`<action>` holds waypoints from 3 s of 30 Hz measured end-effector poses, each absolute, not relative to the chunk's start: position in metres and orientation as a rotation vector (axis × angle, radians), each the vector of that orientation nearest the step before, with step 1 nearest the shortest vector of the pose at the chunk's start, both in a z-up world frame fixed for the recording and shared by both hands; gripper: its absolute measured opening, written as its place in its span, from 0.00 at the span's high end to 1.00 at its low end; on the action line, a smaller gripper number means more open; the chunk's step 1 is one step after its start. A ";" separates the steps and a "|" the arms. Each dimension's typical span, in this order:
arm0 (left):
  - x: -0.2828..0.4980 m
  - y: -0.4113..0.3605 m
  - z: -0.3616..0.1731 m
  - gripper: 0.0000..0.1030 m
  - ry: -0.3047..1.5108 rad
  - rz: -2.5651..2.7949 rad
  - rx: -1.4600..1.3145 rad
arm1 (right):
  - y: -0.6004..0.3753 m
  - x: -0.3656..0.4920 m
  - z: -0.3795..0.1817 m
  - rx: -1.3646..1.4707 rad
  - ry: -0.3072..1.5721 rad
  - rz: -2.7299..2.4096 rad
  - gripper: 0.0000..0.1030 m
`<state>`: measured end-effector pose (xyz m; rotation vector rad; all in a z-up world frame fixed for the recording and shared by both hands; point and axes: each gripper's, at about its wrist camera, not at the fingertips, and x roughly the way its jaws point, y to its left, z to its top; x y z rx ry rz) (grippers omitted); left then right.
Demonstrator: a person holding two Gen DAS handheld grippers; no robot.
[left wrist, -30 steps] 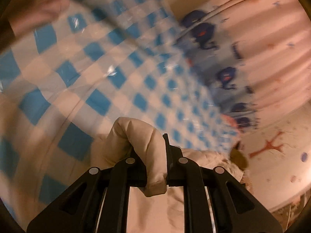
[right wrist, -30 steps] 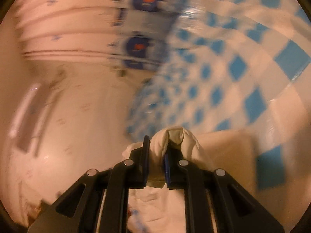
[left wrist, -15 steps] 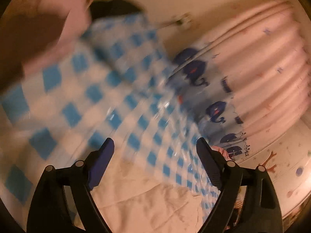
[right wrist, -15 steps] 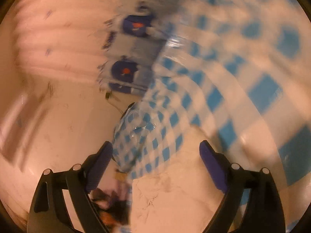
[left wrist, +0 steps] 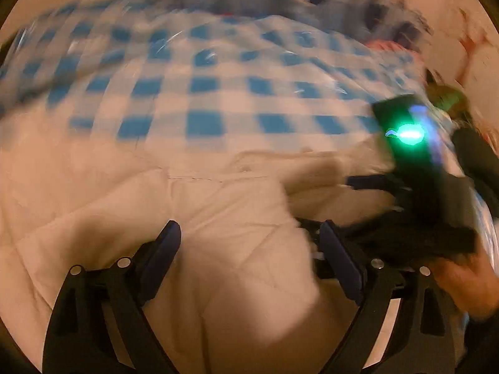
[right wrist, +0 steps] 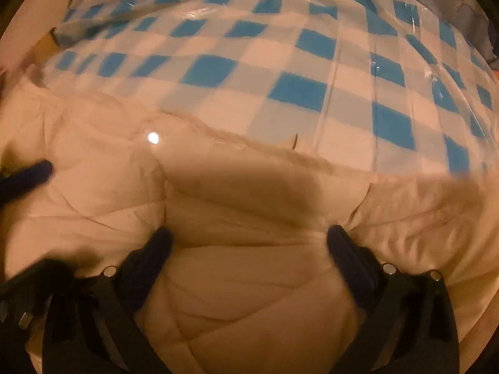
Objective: Fold large clothes
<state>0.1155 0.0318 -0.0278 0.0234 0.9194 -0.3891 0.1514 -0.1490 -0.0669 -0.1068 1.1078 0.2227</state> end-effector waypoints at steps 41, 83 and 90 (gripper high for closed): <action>0.039 0.221 0.010 0.09 0.893 -0.174 -0.192 | -0.326 0.021 0.001 0.472 0.969 0.391 0.06; -0.053 0.280 -0.072 0.09 1.058 -0.228 -0.870 | -0.349 -0.136 -0.061 1.044 1.094 0.541 0.05; -0.045 0.272 -0.036 0.09 0.892 -0.208 -0.864 | -0.363 -0.097 -0.057 1.158 0.980 0.546 0.05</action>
